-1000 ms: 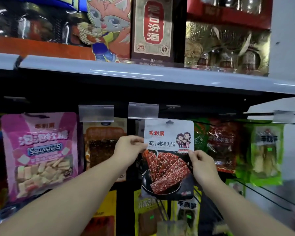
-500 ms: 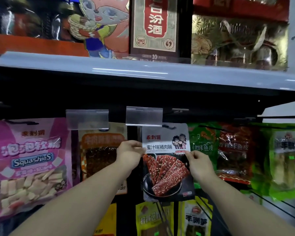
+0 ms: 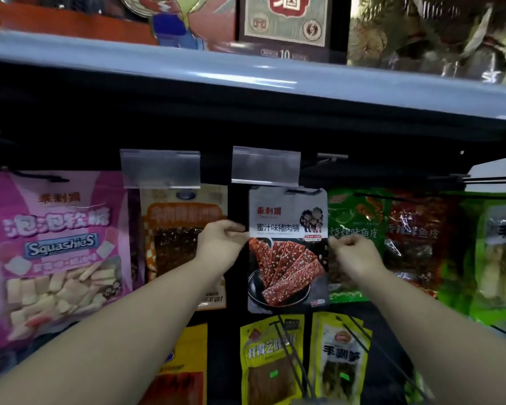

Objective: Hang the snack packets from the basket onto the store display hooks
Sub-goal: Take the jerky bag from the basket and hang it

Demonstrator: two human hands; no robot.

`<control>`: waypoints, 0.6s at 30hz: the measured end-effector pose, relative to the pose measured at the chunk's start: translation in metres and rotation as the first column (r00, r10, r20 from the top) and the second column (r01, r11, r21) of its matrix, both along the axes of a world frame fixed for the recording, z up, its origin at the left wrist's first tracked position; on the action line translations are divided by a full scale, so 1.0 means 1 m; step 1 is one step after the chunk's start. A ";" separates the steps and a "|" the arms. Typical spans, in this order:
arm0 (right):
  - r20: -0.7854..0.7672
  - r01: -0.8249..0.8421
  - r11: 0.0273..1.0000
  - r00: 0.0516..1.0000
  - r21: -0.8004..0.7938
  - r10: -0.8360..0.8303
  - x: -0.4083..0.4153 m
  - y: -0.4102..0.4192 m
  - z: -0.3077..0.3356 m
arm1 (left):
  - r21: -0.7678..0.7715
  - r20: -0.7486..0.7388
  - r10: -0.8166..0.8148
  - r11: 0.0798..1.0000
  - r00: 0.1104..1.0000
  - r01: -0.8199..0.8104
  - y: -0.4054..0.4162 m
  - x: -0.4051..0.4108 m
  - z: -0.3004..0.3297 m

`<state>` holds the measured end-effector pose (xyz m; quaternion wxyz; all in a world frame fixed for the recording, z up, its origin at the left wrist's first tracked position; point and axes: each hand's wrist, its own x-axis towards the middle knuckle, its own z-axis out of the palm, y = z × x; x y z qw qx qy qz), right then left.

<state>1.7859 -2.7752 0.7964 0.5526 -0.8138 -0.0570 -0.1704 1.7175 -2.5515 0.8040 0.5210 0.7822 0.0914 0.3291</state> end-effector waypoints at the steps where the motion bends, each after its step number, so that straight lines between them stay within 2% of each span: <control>1: 0.016 0.029 0.999 0.999 -0.032 -0.029 -0.008 -0.003 0.004 | 0.030 0.000 0.005 1.000 1.000 -0.005 0.005 -0.009 0.001; 3: 0.073 0.068 0.988 0.996 -0.139 -0.058 -0.027 -0.005 0.010 | 0.122 0.006 0.014 0.992 1.000 -0.014 0.017 -0.031 0.001; 5: 0.156 0.113 0.929 0.986 -0.352 -0.061 -0.052 -0.002 0.013 | 0.260 0.006 0.021 0.965 1.000 -0.021 0.031 -0.058 0.000; 7: 0.238 0.158 0.762 0.971 -0.628 -0.005 -0.082 0.005 0.009 | 0.431 -0.041 0.044 0.902 0.998 -0.023 0.047 -0.092 -0.003; 9: 0.276 0.180 0.565 0.957 -0.805 0.088 -0.114 0.018 0.002 | 0.633 -0.102 0.087 0.774 0.991 -0.003 0.065 -0.132 -0.007; 11: 0.302 0.209 0.403 0.935 -0.891 0.183 -0.151 0.038 -0.009 | 0.774 -0.132 0.151 0.633 0.980 0.007 0.085 -0.174 -0.015; 12: 0.312 0.227 0.343 0.924 -0.911 0.219 -0.169 0.050 -0.016 | 0.807 -0.138 0.174 0.590 0.975 0.009 0.097 -0.194 -0.021; 15: 0.283 0.215 0.228 0.902 -0.950 0.327 -0.231 0.097 -0.041 | 0.837 -0.200 0.227 0.545 0.953 0.046 0.141 -0.260 -0.056; 18: 0.237 0.210 0.110 0.821 -0.971 0.519 -0.292 0.152 -0.087 | 0.865 -0.328 0.316 0.480 0.890 0.148 0.190 -0.325 -0.110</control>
